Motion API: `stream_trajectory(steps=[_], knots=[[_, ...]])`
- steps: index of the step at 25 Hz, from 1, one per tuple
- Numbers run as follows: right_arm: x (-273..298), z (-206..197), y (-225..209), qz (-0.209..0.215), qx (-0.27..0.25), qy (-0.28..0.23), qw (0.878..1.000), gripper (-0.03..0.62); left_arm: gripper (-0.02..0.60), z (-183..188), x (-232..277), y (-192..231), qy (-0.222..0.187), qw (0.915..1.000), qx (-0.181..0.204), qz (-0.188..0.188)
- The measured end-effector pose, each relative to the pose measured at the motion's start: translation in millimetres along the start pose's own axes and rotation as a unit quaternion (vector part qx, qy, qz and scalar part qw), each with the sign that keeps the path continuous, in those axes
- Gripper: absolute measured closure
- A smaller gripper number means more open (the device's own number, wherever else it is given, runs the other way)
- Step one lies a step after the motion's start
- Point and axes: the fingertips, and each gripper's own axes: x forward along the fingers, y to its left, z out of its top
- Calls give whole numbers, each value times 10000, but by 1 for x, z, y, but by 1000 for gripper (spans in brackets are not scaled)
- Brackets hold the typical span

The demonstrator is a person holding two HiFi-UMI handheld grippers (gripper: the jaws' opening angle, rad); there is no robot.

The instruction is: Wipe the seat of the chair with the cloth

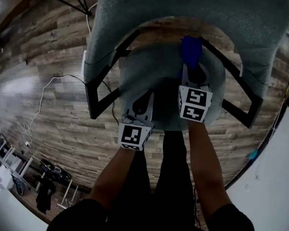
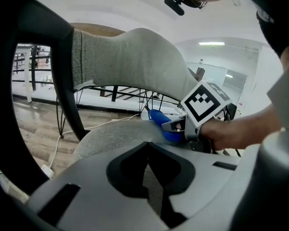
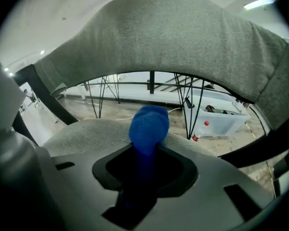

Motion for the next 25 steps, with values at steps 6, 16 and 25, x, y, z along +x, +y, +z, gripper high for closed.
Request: stream_trajectory(steps=[6,16,25], knots=[[-7,-5,-34,-262,172,38,9995,474,580,8,6,-12,-33,9998,156,-118],[-22,-22,-83,-693,512,37,9963,474,580,12,7,-24,-44,9992,324,-239],[-29,-33,-109,-1189,888,-43,9889,474,580,2,-4,-22,-24,9991,339,-243]])
